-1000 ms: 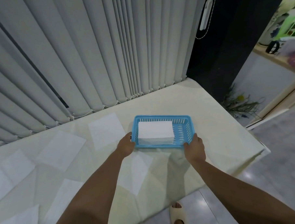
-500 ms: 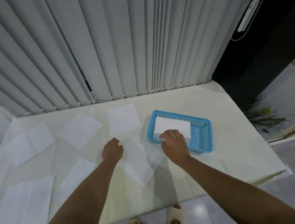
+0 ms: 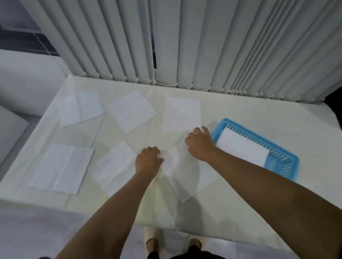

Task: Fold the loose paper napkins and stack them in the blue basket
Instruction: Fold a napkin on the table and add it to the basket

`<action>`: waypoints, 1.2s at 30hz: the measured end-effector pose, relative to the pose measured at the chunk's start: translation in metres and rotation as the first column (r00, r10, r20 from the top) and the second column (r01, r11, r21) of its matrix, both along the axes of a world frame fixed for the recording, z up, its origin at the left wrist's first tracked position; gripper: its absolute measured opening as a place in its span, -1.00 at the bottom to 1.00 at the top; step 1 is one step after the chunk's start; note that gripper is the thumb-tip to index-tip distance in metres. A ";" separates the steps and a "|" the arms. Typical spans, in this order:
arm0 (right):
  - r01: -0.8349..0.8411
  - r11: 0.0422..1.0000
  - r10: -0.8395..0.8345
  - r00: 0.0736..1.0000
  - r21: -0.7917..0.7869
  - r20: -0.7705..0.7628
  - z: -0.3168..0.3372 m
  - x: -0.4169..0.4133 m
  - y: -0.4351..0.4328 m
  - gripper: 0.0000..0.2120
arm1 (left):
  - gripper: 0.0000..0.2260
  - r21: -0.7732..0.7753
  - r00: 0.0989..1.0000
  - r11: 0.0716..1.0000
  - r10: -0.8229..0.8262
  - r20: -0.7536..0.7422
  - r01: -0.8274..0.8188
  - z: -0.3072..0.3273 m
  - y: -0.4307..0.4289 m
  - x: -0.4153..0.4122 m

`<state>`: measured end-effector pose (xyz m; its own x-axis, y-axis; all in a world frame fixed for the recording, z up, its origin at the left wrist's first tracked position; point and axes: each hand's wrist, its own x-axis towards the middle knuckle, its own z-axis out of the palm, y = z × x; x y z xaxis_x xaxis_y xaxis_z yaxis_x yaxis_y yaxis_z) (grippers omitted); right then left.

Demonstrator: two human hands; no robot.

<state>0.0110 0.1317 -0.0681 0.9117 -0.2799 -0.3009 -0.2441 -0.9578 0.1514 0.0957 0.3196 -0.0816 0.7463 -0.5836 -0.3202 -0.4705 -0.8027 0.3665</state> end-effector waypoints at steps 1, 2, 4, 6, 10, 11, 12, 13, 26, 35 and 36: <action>0.001 1.000 -0.001 1.000 -0.001 0.012 -0.003 0.002 0.000 -0.73 | -0.71 -0.014 0.998 0.999 0.036 -0.049 -0.037 0.000 -0.001 0.000; 0.007 1.000 -0.007 1.000 0.001 0.027 -0.004 0.003 -0.001 -0.73 | -0.73 -0.029 0.991 0.996 0.081 -0.104 -0.084 0.000 -0.002 0.000; 0.032 0.999 -0.033 0.998 0.014 0.048 -0.006 0.004 -0.004 -0.71 | -0.75 -0.044 0.966 0.984 0.161 -0.201 -0.173 -0.002 -0.005 0.001; 0.056 0.998 -0.058 0.997 0.030 0.050 -0.006 0.006 -0.009 -0.71 | -0.76 -0.044 0.952 0.977 0.191 -0.239 -0.207 -0.001 -0.008 0.002; 0.046 0.997 -0.048 0.998 0.065 0.028 -0.004 0.007 -0.012 -0.79 | -0.87 -0.018 0.980 0.994 0.104 -0.170 -0.109 0.001 -0.009 0.005; 0.034 0.997 -0.036 0.999 0.072 0.021 -0.003 0.007 -0.012 -0.79 | -0.87 -0.008 0.988 0.997 0.077 -0.134 -0.079 0.003 -0.009 0.007; 0.030 0.995 -0.032 0.999 0.092 0.020 -0.002 0.008 -0.011 -0.80 | -0.86 -0.006 0.994 0.998 0.055 -0.095 -0.056 0.005 -0.007 0.008; 0.033 0.991 -0.037 0.999 0.126 0.027 -0.001 0.008 -0.010 -0.81 | -0.85 -0.011 0.997 0.999 0.037 -0.062 -0.038 0.007 -0.006 0.010; 0.215 0.871 -0.183 0.976 0.442 -0.114 0.022 0.014 0.010 -0.49 | -0.80 -0.191 0.989 0.974 -0.102 0.108 0.121 0.024 0.015 0.022; 0.017 0.970 -0.043 0.993 0.241 0.105 0.026 -0.009 0.017 -0.74 | -0.86 -0.192 0.973 0.966 -0.137 0.186 0.173 0.020 0.036 0.015; -0.025 0.976 -0.012 0.986 0.215 0.168 0.026 -0.016 0.020 -0.75 | -0.87 -0.196 0.968 0.962 -0.152 0.198 0.191 0.019 0.039 0.012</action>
<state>-0.0048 0.1518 -0.0421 0.9557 -0.2193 -0.1963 -0.2423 -0.9649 -0.1014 0.1081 0.3584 -0.0624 0.6626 -0.7477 -0.0449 -0.6680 -0.6170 0.4160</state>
